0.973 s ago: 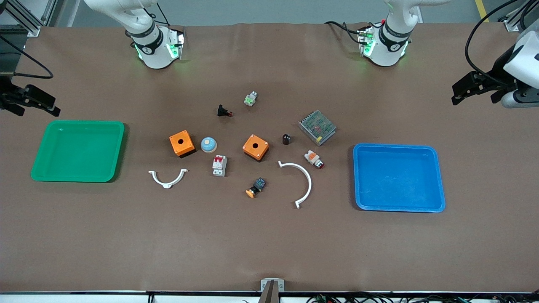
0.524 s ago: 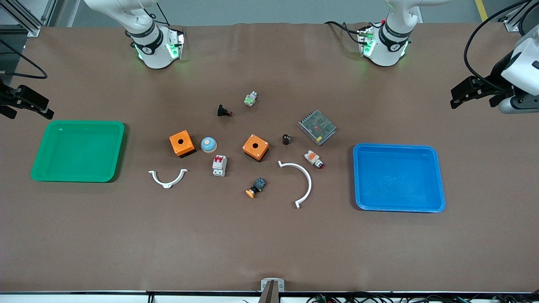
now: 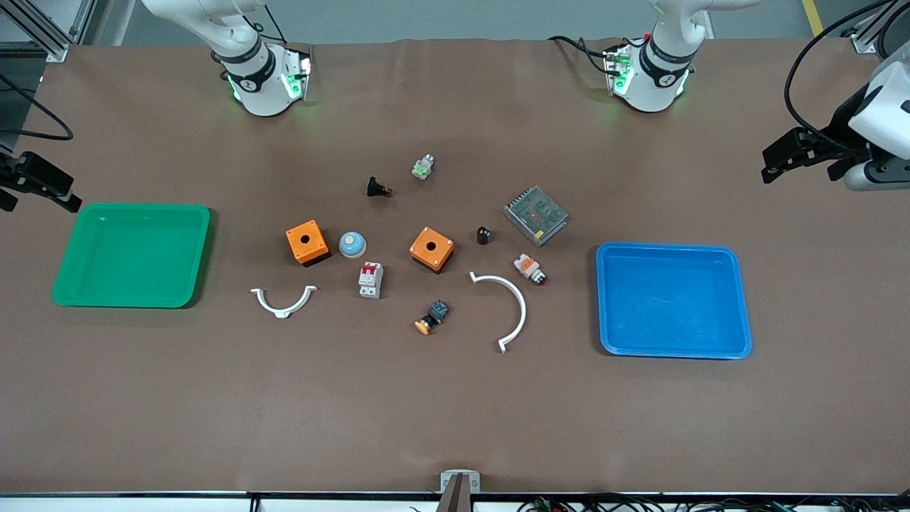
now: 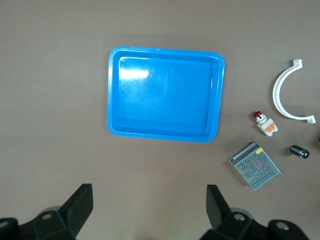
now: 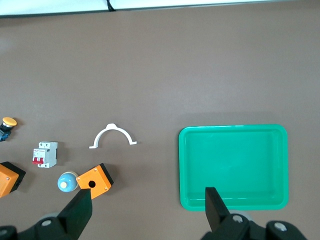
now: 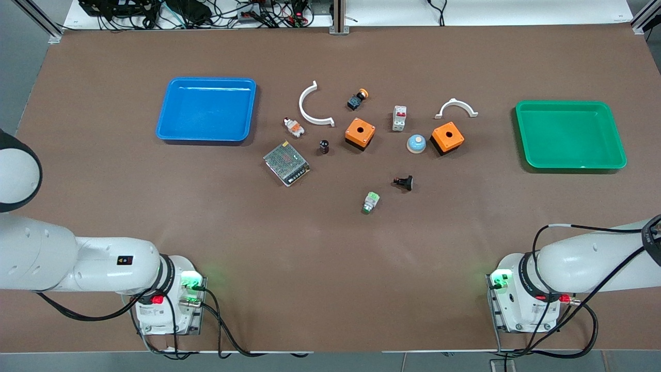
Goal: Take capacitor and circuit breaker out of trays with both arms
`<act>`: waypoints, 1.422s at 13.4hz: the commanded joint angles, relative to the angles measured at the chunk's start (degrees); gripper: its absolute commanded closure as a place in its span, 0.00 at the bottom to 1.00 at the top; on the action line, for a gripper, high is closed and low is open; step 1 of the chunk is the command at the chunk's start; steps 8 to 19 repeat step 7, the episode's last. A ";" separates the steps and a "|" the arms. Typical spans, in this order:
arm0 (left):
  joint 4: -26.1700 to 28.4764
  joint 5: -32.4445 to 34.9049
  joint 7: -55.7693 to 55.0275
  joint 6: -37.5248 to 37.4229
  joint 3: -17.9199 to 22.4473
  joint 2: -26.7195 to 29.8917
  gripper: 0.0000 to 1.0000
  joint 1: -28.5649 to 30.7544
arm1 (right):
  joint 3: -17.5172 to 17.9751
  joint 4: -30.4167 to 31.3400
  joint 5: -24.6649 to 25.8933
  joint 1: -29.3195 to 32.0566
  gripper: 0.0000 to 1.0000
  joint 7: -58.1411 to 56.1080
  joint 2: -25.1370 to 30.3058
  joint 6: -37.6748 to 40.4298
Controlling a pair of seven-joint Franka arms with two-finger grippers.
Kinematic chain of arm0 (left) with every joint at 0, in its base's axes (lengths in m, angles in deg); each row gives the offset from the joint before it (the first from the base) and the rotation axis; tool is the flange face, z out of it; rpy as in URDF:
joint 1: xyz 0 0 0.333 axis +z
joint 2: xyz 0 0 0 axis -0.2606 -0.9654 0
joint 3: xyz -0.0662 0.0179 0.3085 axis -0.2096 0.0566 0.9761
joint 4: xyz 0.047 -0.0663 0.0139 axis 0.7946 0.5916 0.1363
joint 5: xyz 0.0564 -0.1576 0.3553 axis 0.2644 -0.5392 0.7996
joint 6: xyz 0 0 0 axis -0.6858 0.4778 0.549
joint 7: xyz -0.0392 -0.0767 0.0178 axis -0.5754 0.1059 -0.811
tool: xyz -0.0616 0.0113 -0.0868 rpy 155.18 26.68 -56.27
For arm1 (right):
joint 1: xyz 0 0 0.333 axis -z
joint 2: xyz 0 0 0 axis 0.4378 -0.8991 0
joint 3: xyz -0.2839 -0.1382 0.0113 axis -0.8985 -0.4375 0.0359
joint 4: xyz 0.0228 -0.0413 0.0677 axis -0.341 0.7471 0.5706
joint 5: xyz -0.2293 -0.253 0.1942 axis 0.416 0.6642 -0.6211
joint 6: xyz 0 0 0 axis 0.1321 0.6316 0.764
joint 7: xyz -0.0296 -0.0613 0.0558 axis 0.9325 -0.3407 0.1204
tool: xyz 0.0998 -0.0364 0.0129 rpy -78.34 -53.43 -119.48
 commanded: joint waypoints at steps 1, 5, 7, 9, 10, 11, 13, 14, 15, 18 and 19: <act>-1.09 0.20 1.57 -0.76 -0.14 -0.26 0.00 0.12 | 0.21 -1.97 1.09 0.09 0.00 -0.29 -1.29 0.72; -1.09 0.20 1.57 -0.76 -0.14 -0.26 0.00 0.04 | 0.21 -2.32 0.83 0.18 0.00 -0.47 -1.47 0.89; -1.01 0.20 1.57 -0.76 -0.14 -0.26 0.00 0.04 | 0.21 -2.32 0.83 0.09 0.00 -0.47 -1.56 1.07; -1.01 0.20 1.57 -0.76 -0.14 -0.26 0.00 0.04 | 0.21 -2.32 0.83 0.09 0.00 -0.47 -1.56 1.07; -1.01 0.20 1.57 -0.76 -0.14 -0.26 0.00 0.04 | 0.21 -2.32 0.83 0.09 0.00 -0.47 -1.56 1.07; -1.01 0.20 1.57 -0.76 -0.14 -0.26 0.00 0.04 | 0.21 -2.32 0.83 0.09 0.00 -0.47 -1.56 1.07; -1.01 0.20 1.57 -0.76 -0.14 -0.26 0.00 0.04 | 0.21 -2.32 0.83 0.09 0.00 -0.47 -1.56 1.07; -1.01 0.20 1.57 -0.76 -0.14 -0.26 0.00 0.04 | 0.21 -2.32 0.83 0.09 0.00 -0.47 -1.56 1.07; -1.01 0.20 1.57 -0.76 -0.14 -0.26 0.00 0.04 | 0.21 -2.32 0.83 0.09 0.00 -0.47 -1.56 1.07; -1.01 0.20 1.57 -0.76 -0.14 -0.26 0.00 0.04 | 0.21 -2.32 0.83 0.09 0.00 -0.47 -1.56 1.07; -1.01 0.20 1.57 -0.76 -0.14 -0.26 0.00 0.04 | 0.21 -2.32 0.83 0.09 0.00 -0.47 -1.56 1.07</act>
